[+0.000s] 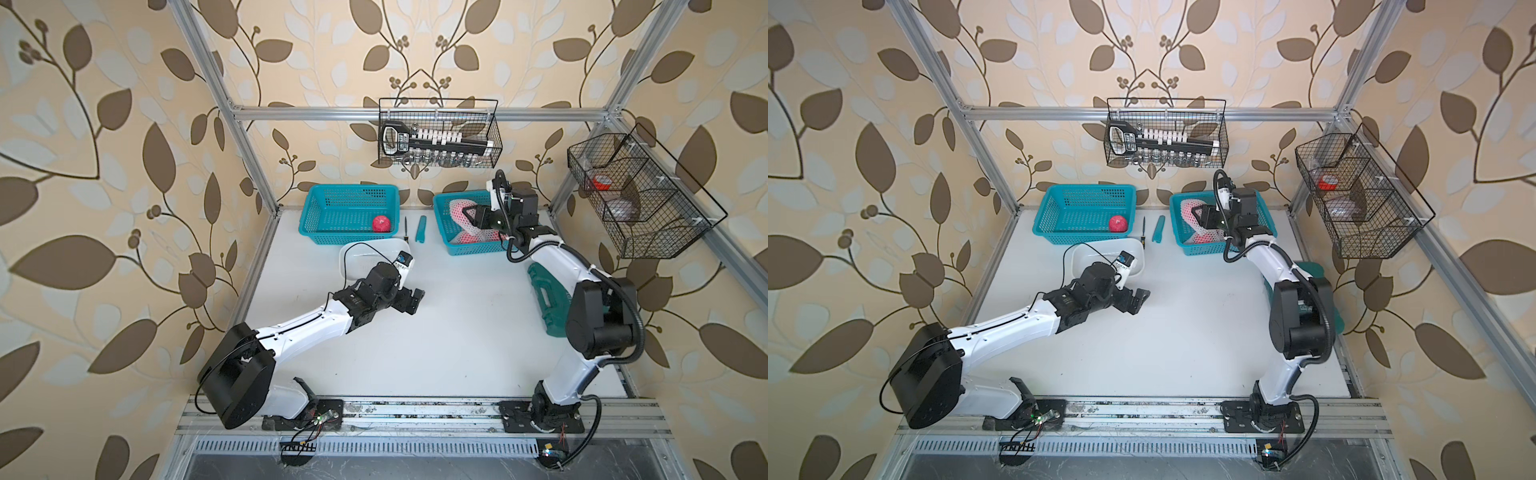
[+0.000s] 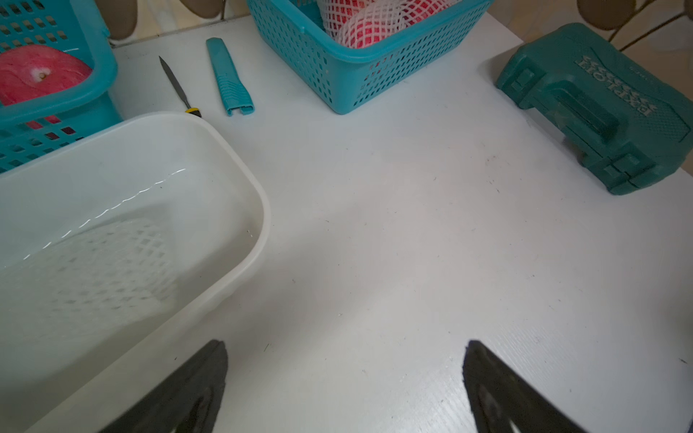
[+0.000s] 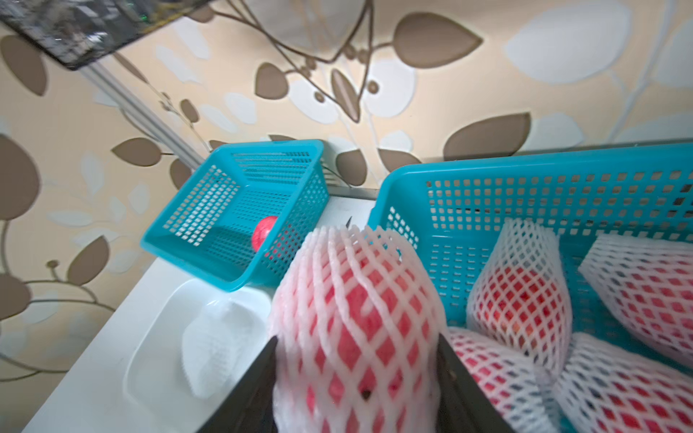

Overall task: Remove foam nets from apples
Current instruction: Pick up the apple from the basket, then place the apple at the center of the board.

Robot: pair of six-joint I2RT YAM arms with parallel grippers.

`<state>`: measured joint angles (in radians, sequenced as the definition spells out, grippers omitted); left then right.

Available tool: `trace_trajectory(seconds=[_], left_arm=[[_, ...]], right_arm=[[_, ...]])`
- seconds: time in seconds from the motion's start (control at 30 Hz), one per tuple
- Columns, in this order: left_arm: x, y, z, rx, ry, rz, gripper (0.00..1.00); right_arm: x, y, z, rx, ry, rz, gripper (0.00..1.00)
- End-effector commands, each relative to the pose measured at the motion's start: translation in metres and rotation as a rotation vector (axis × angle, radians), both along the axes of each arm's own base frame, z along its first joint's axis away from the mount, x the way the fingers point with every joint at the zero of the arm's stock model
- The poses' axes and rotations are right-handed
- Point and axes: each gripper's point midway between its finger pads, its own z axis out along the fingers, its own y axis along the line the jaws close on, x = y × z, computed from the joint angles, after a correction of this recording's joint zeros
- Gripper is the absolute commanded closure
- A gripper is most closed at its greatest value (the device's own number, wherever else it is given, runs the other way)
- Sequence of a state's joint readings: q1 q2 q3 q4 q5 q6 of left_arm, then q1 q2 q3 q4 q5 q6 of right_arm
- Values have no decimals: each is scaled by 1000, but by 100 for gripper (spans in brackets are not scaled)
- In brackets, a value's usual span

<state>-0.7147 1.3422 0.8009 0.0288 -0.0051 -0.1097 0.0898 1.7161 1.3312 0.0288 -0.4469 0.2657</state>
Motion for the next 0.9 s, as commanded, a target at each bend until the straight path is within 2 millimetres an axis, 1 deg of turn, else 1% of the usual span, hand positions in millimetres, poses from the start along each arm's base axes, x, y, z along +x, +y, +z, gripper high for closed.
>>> trace_trajectory(seconds=[0.0,0.07,0.13,0.2,0.27,0.33,0.4,0.47,0.57,0.67,0.77,0.87], left_arm=[[0,5,13,-54,-68,36,1],[-4,5,11,-79,-79,22,1],[-8,4,8,-78,-73,4,1],[-10,5,2,-65,-59,-5,1],[-11,7,-4,-53,-48,-2,1],[-12,6,-8,-50,-45,-8,1],[-13,5,-14,-46,-37,-16,1],[-15,3,-18,-43,-34,-34,1],[-16,2,-22,-36,-28,-48,1],[-19,-1,-27,-22,-16,-81,1],[-20,-7,-31,-18,-6,-113,1],[-20,-11,-36,-19,8,-125,1]], right_arm=[[-41,28,-4,106,61,130,50],[-66,41,-10,115,96,180,50],[-91,48,-21,98,148,209,50],[-115,51,-35,91,192,221,50],[-136,54,-46,104,218,232,50],[-157,62,-59,105,247,265,49],[-177,71,-78,95,306,302,49],[-188,73,-95,85,384,295,49],[-199,75,-112,62,504,277,48],[-211,83,-124,-28,601,285,47],[-223,94,-133,-90,700,330,46],[-227,97,-145,-189,781,347,47]])
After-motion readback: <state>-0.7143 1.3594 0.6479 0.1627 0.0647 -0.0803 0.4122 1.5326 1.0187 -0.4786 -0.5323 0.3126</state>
